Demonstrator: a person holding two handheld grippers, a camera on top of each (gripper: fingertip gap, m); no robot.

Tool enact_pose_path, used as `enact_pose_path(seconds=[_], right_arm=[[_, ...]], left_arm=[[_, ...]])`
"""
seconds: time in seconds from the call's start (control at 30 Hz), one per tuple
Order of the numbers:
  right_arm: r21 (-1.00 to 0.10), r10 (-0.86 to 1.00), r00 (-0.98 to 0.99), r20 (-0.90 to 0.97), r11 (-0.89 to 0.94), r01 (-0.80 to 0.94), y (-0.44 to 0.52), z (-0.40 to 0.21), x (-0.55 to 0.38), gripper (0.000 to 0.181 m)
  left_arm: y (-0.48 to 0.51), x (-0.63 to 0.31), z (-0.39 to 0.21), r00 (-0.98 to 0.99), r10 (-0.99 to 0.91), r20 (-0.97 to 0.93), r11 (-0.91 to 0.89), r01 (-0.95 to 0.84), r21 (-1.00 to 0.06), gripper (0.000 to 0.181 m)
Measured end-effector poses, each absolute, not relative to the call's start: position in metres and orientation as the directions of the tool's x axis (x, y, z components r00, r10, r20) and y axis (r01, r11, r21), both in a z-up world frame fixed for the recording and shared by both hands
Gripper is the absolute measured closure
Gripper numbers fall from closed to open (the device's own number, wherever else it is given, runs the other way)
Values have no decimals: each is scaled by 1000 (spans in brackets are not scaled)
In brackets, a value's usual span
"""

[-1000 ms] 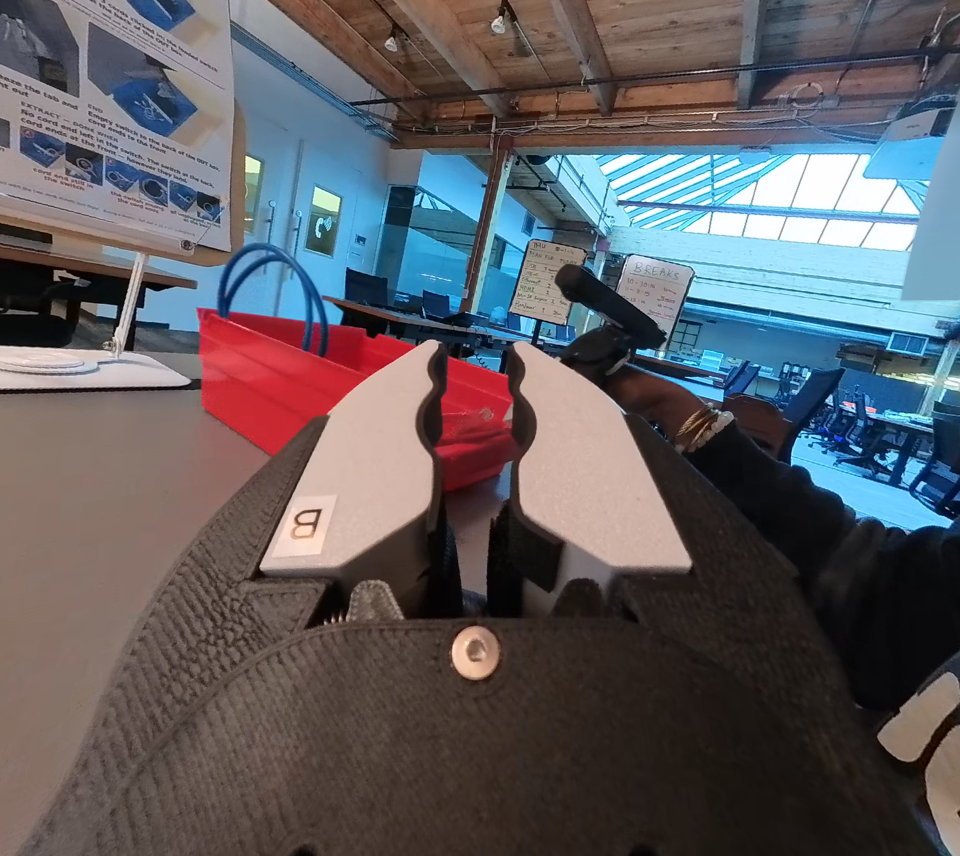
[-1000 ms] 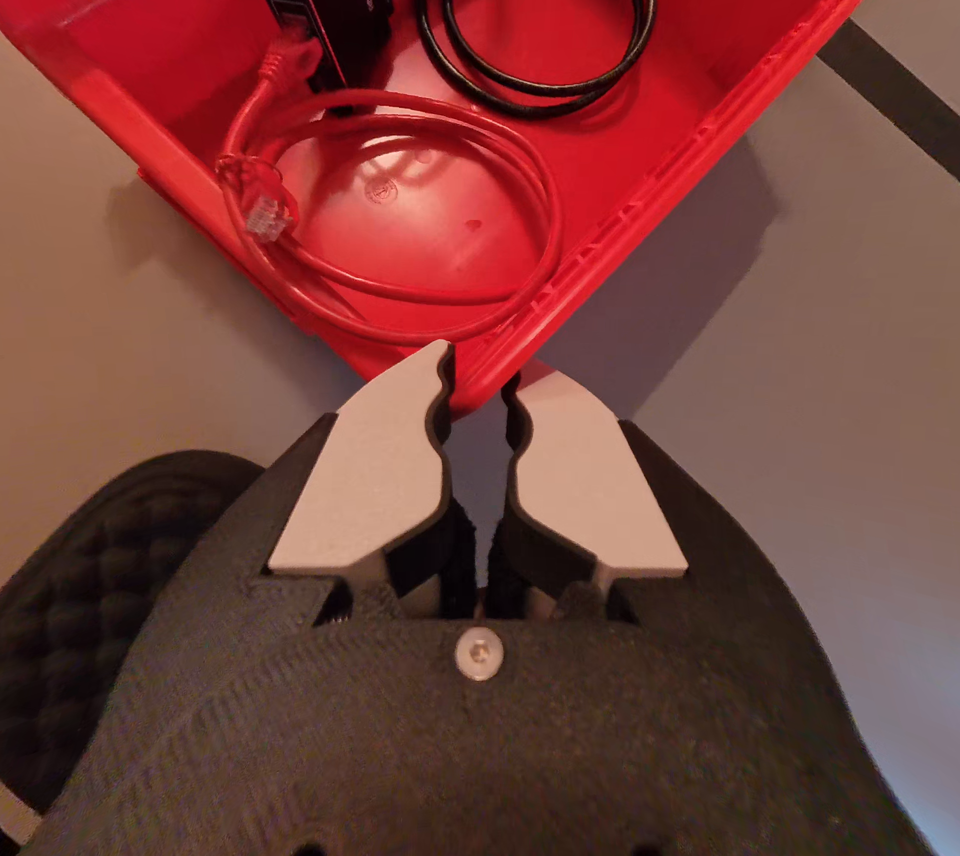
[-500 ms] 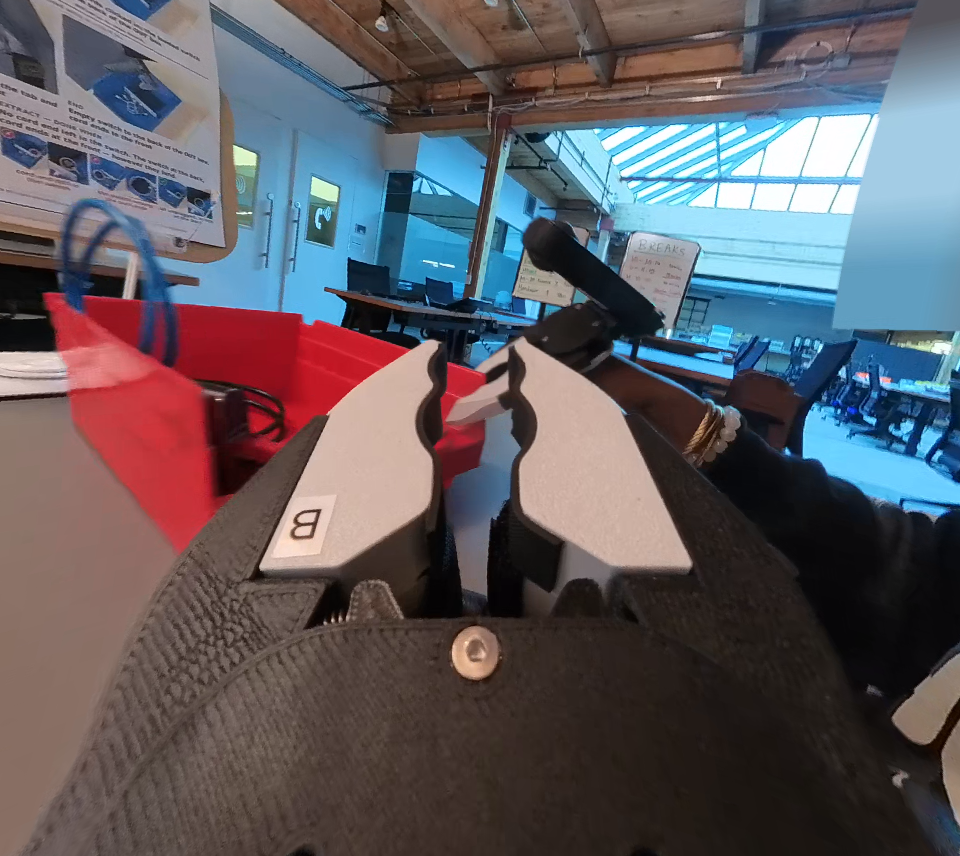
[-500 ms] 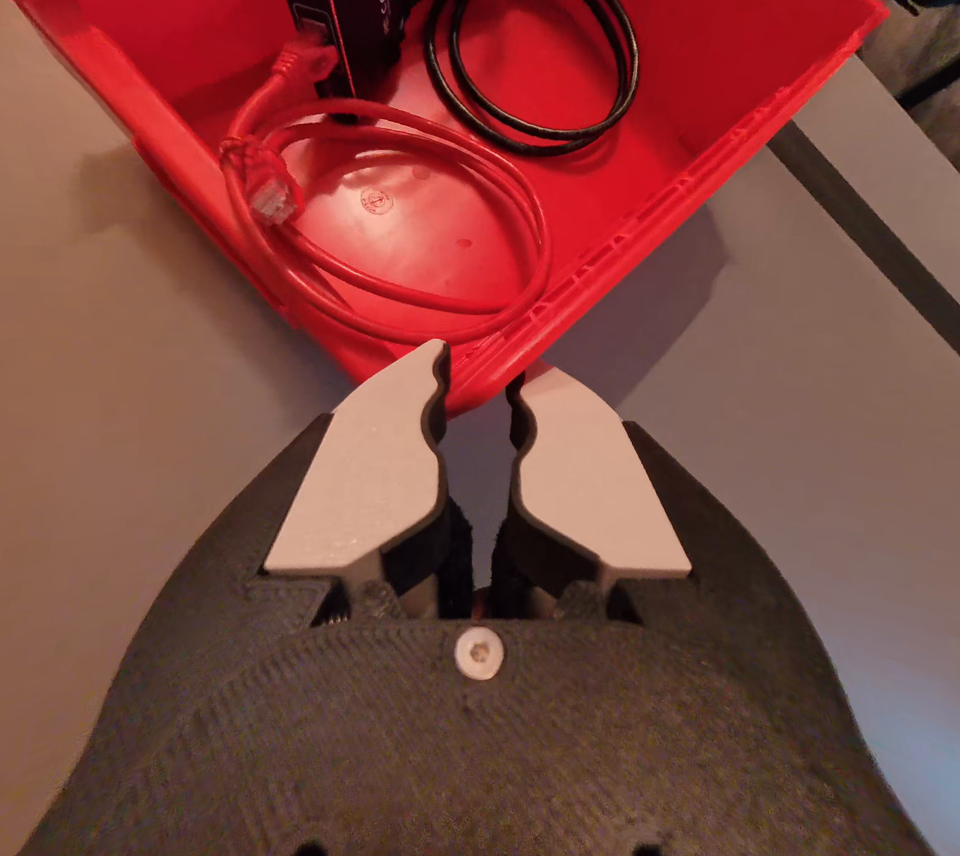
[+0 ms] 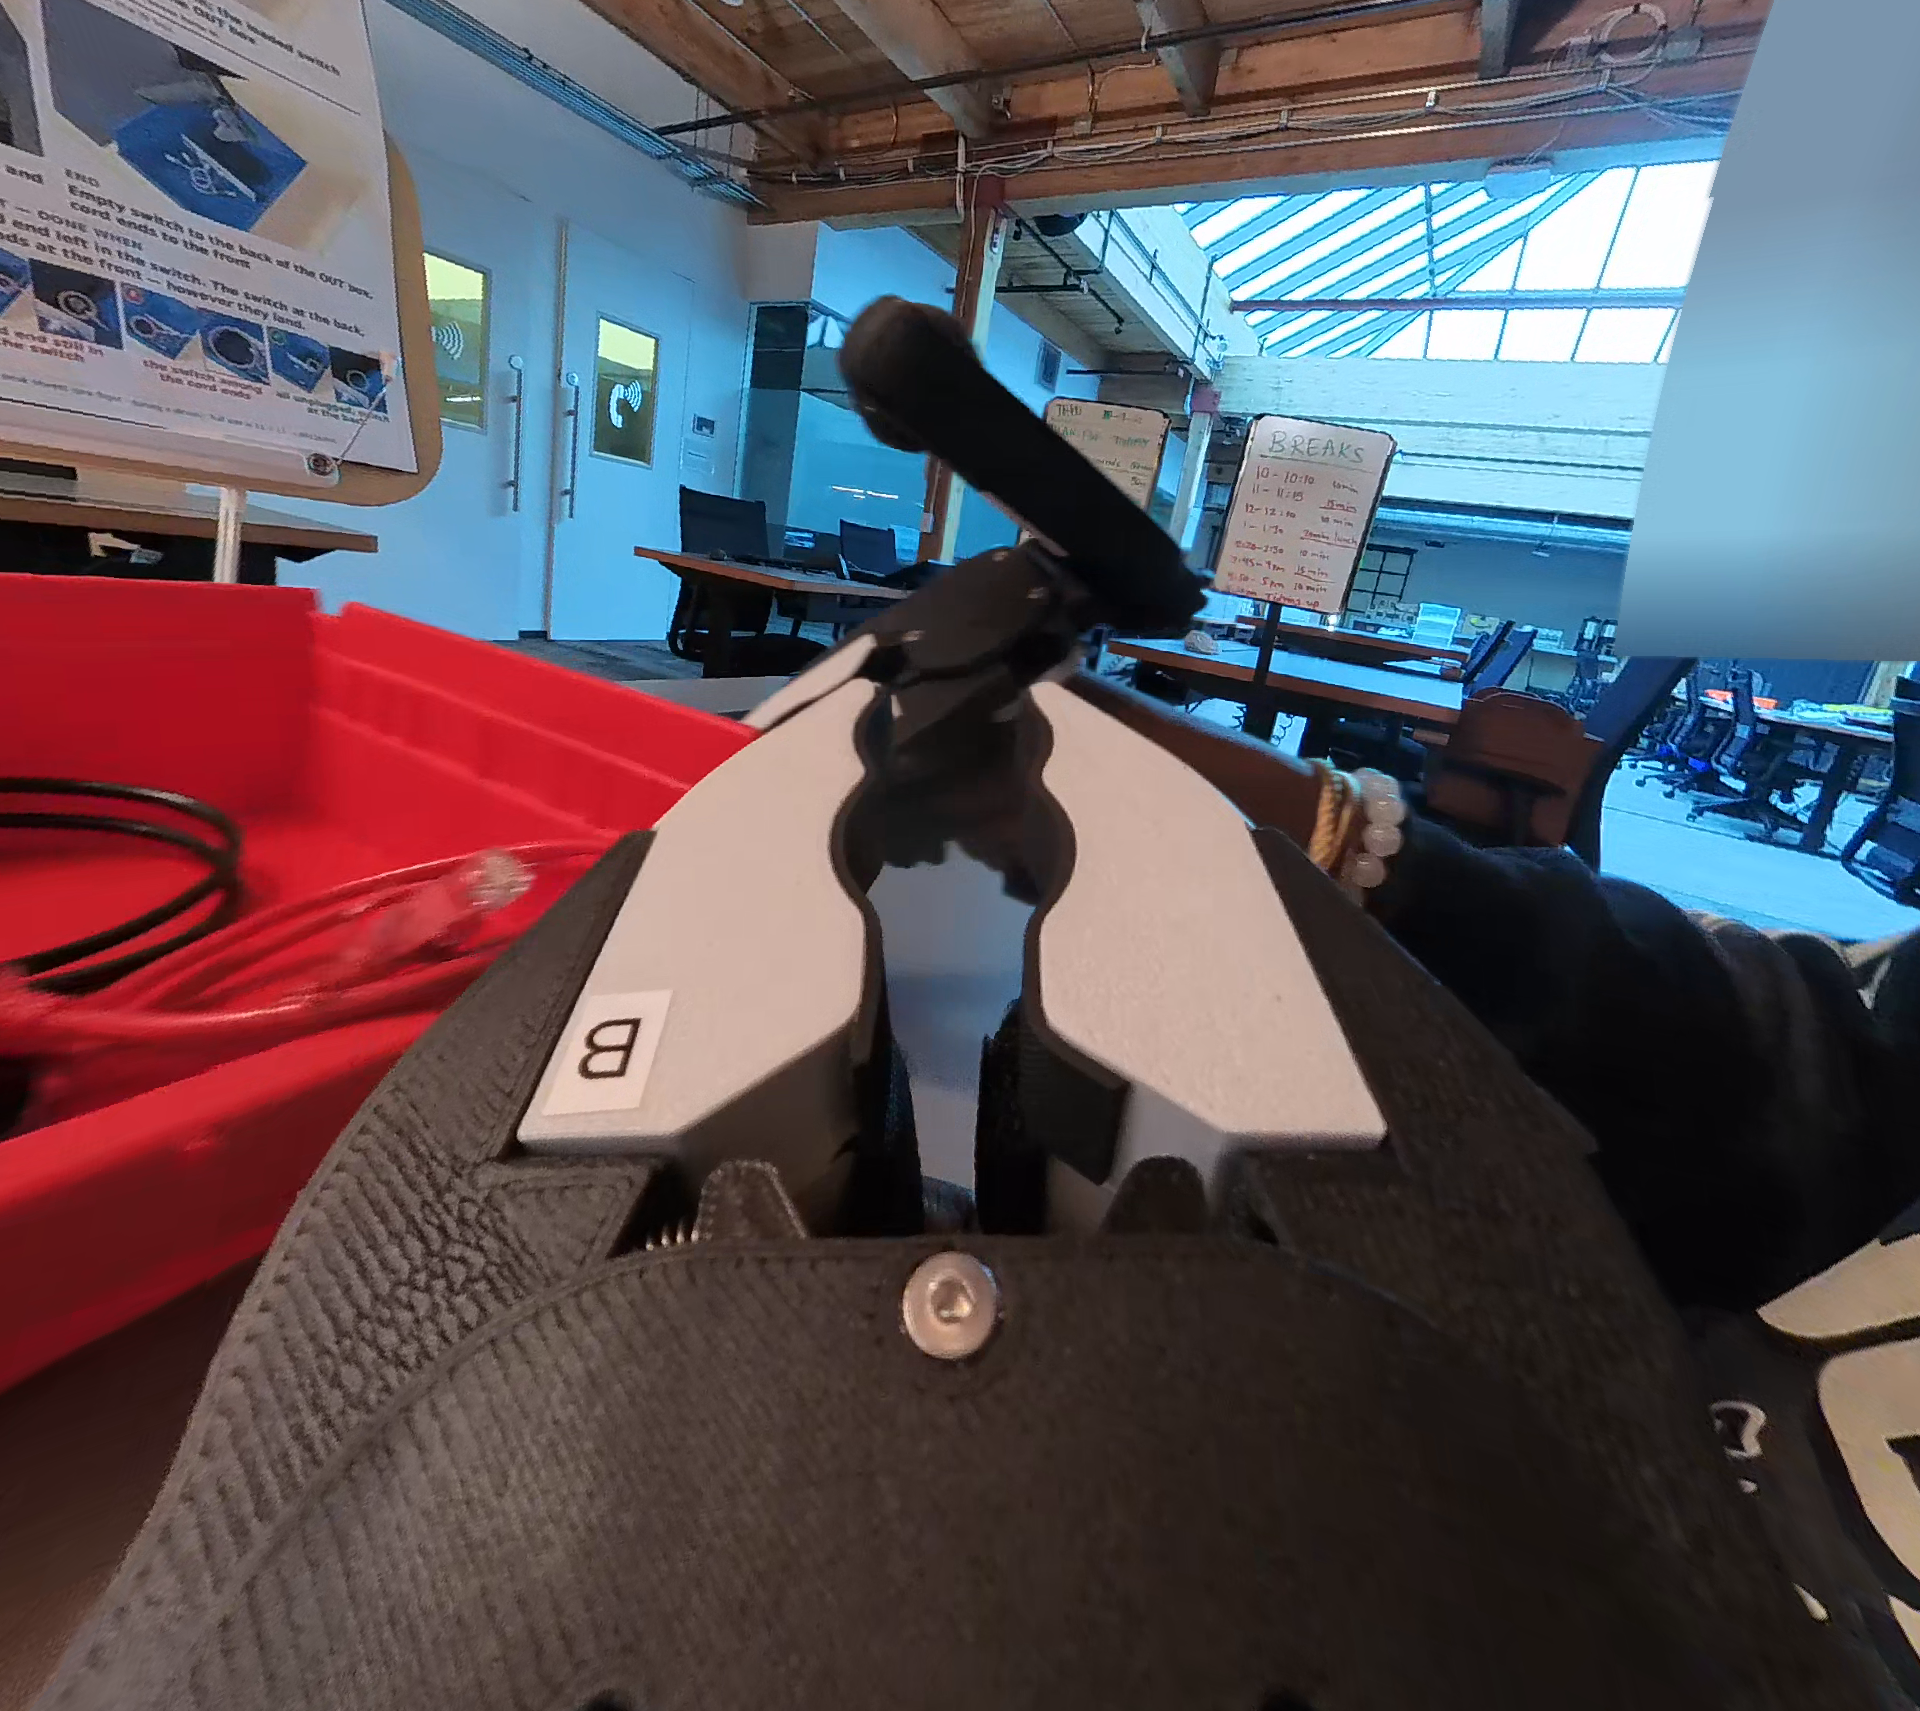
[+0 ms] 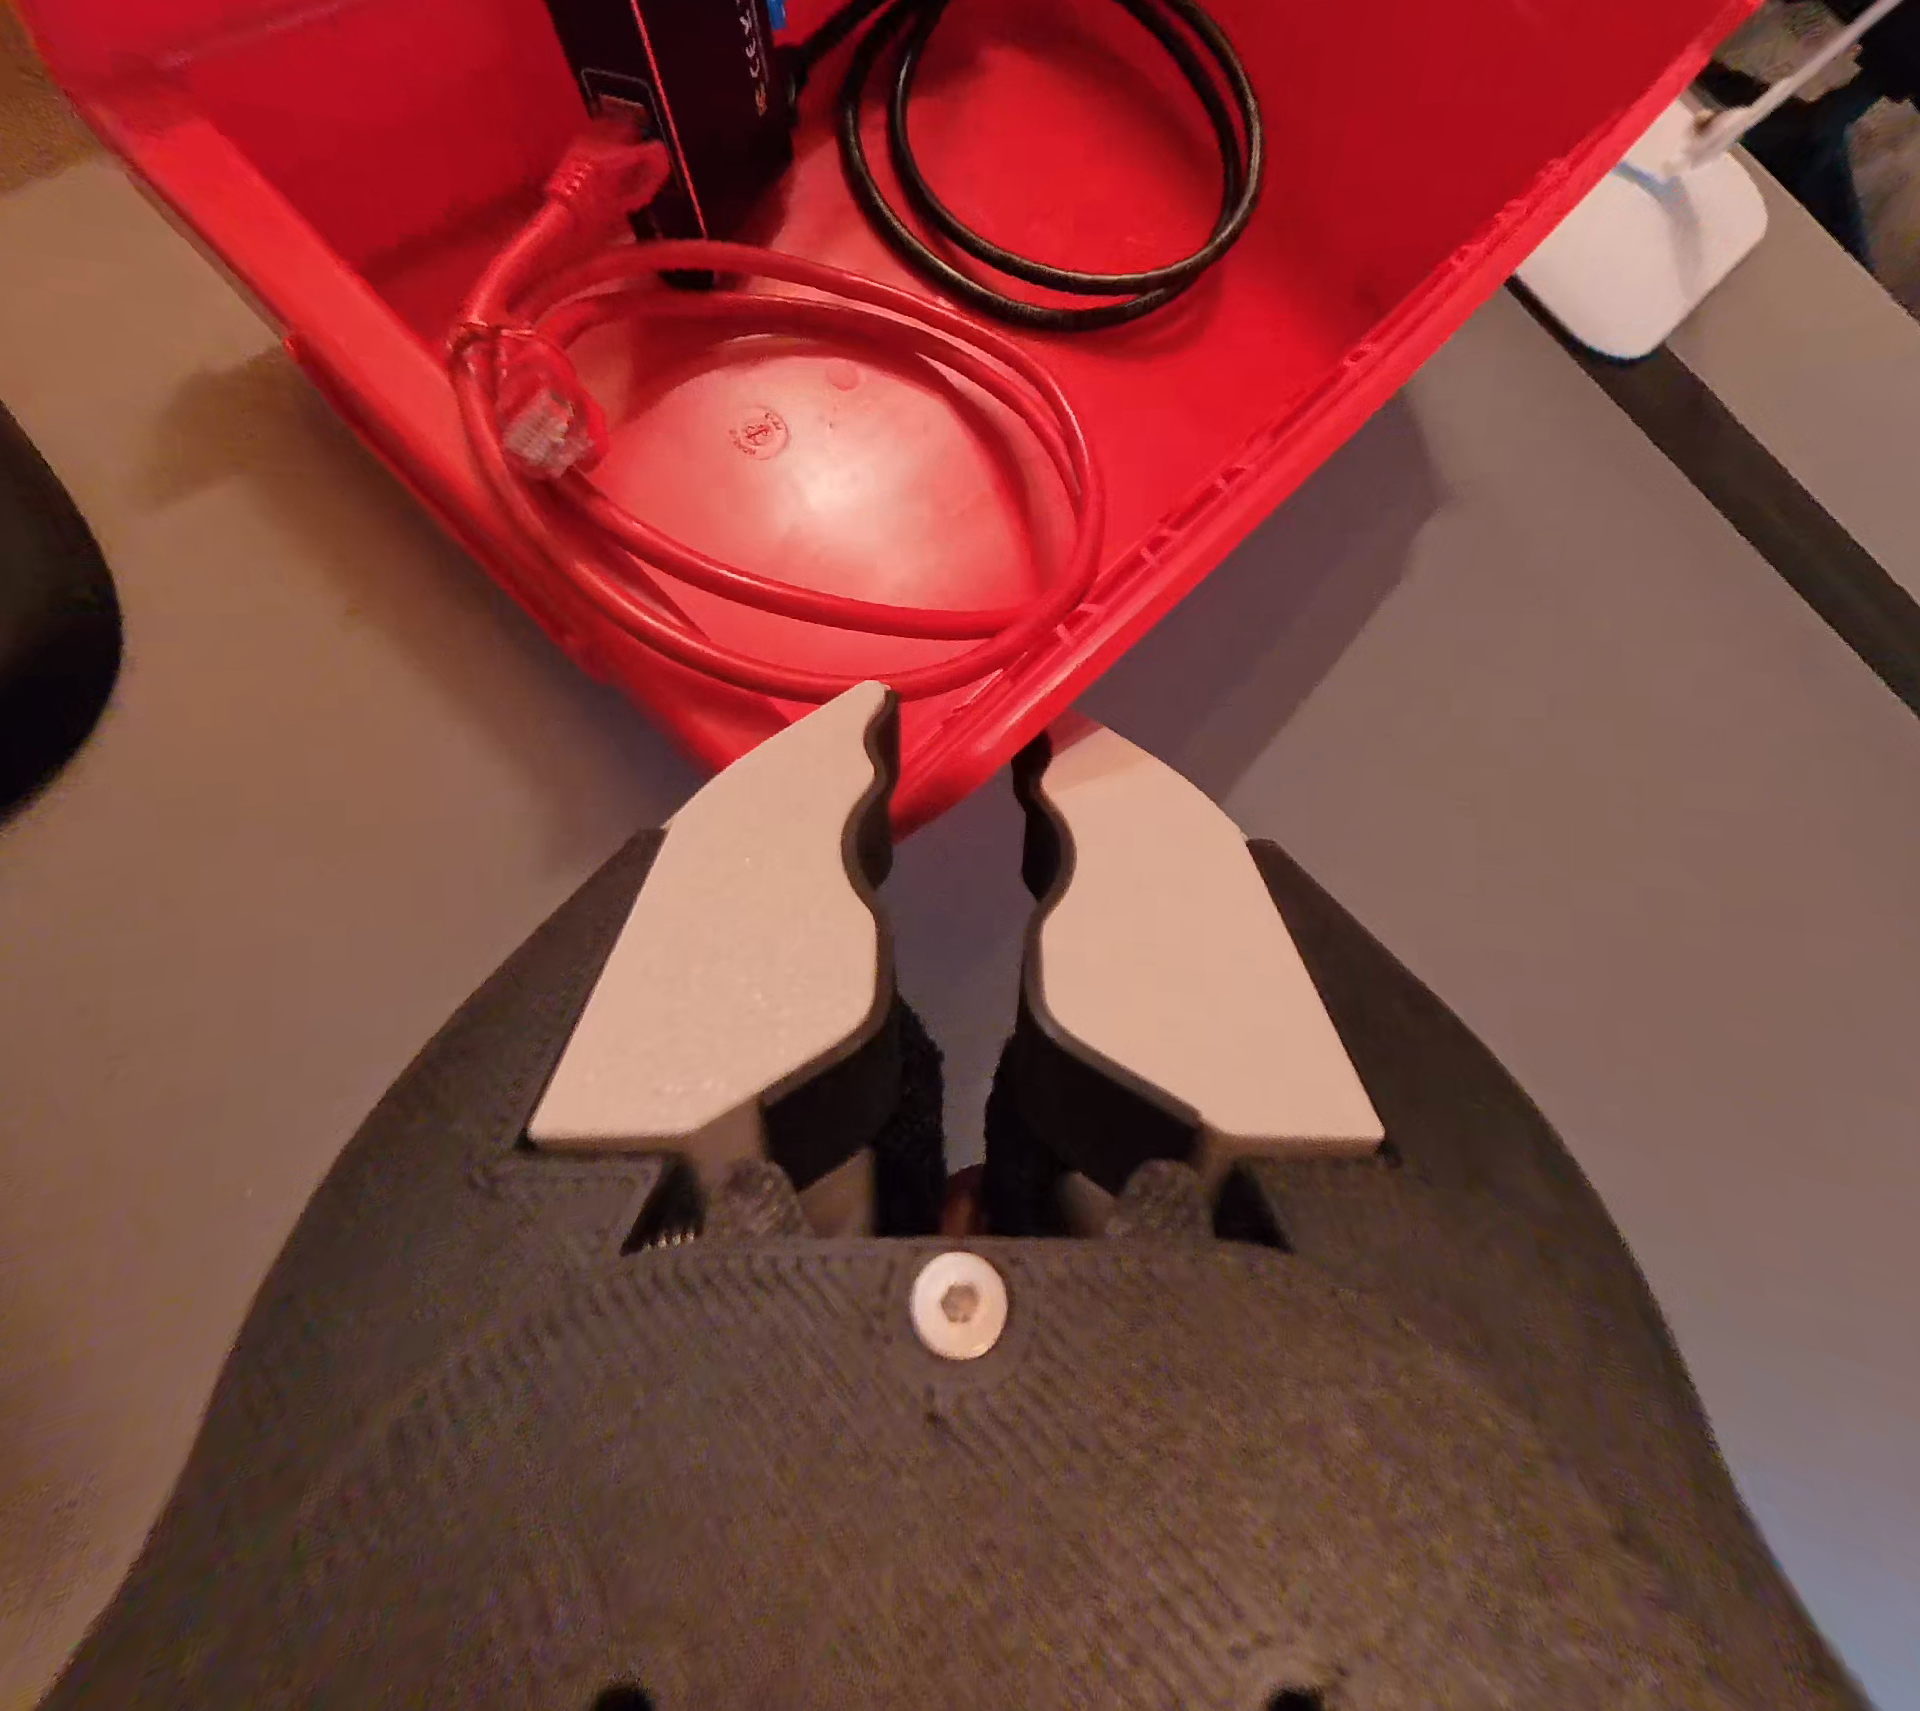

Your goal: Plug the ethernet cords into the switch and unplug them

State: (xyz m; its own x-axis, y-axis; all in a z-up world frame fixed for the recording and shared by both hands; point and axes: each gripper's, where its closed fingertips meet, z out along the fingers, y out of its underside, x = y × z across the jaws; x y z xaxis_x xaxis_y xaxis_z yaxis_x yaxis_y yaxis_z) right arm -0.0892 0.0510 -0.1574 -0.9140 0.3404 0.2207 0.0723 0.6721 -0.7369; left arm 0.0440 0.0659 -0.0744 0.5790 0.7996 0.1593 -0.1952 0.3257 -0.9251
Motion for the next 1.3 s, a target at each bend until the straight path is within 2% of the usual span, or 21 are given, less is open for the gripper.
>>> enact_pose_path(seconds=[0.33,0.43,0.53,0.63,0.73,0.83,0.93,1.03,1.17,1.23,1.3], right_arm=[[-770,281,-947,153,635,64,-2,-156,-93,162],[-810,268,-957,113,582,67,-17,-154,-93,157],[-896,297,-955,8,426,125,-22,-138,-93,136],[-981,355,-934,-45,160,108,-16,-98,-97,100],[-993,414,-907,-71,-114,25,-6,-56,-90,70],[-967,379,-923,-67,-254,-34,-14,-36,-54,68],[-970,248,-968,-40,-243,-22,-45,-36,0,71],[-990,105,-994,-18,-139,3,-86,-55,56,72],[-998,9,-1000,-25,66,26,-135,-102,100,74],[-985,5,-1000,1,174,0,-151,-119,107,83],[-974,3,-1000,25,225,-24,-164,-125,111,85]], left_arm=[[62,48,-69,580,796,173,352,-211,-912,159],[59,52,-62,583,793,176,364,-222,-905,159],[47,62,-41,585,797,152,370,-273,-888,158],[4,77,-12,487,868,94,301,-367,-880,158],[-78,99,11,219,972,89,181,-446,-876,156],[-179,137,10,-138,982,127,56,-430,-901,154],[-262,174,-21,-418,898,139,22,-272,-962,146],[-318,196,-71,-589,803,93,73,-59,-996,134],[-339,191,-119,-585,803,115,179,52,-982,125],[-342,184,-134,-582,808,94,178,89,-980,125],[-339,176,-142,-560,826,67,178,146,-973,128]])
